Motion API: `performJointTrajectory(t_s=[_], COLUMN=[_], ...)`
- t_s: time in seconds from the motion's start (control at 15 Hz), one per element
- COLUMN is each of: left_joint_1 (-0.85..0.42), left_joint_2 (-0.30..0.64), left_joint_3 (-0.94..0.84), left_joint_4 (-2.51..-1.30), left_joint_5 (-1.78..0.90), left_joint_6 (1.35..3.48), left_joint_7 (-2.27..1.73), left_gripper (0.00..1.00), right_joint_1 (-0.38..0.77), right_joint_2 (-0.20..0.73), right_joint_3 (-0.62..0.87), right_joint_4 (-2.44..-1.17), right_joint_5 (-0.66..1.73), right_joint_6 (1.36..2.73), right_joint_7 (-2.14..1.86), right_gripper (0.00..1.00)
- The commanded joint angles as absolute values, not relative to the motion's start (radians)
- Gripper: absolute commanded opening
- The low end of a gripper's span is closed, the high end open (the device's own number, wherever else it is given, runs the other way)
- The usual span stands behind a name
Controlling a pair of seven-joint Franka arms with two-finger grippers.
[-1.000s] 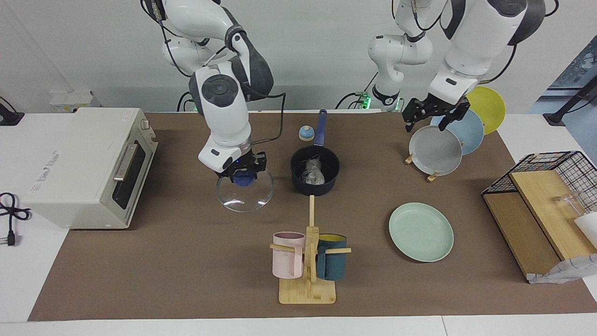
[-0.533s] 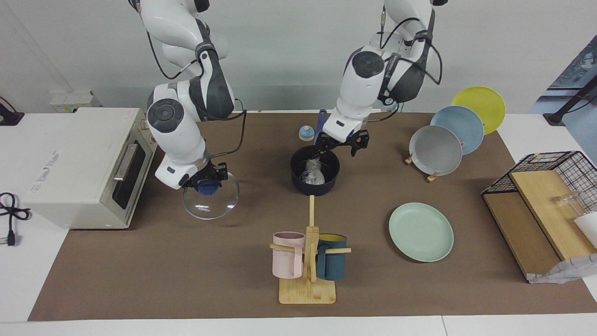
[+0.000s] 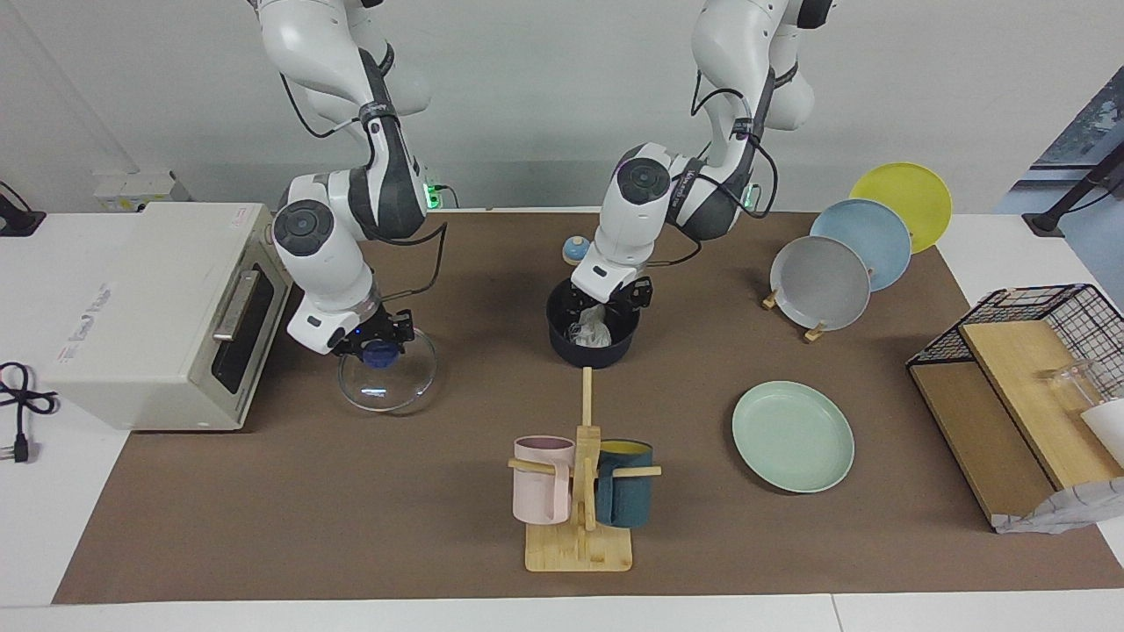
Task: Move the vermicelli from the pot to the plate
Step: 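Set the lid on the table while the left gripper reaches into the pot, then grasp the vermicelli with the left gripper while the right gripper withdraws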
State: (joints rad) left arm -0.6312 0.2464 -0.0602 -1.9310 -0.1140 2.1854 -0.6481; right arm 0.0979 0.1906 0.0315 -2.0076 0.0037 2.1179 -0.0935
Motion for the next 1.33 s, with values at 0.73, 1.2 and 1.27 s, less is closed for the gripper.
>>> performJointTrajectory(t_s=[0.73, 1.2, 1.27], left_joint_1=[-0.698, -0.641, -0.632], left_joint_2=[0.298, 0.213, 0.187], left_joint_3=[-0.037, -0.032, -0.032], left_joint_4=[-1.948, -1.876, -1.844], left_joint_5=[-0.13, -0.124, -0.124], left_joint_6=[2.237, 2.039, 1.973], left_joint_7=[-0.71, -0.641, -0.638], left_gripper=[0.02, 0.0, 0.0], right_joint_1=[0.078, 0.006, 0.003], right_joint_2=[0.107, 0.054, 0.049], right_joint_3=[0.04, 0.017, 0.014], right_joint_4=[-2.178, -1.878, -1.814], right_joint_5=[0.012, 0.006, 0.003], right_joint_6=[2.26, 1.834, 1.74], right_joint_7=[-0.121, -0.121, -0.118], right_gripper=[1.0, 1.0, 1.0])
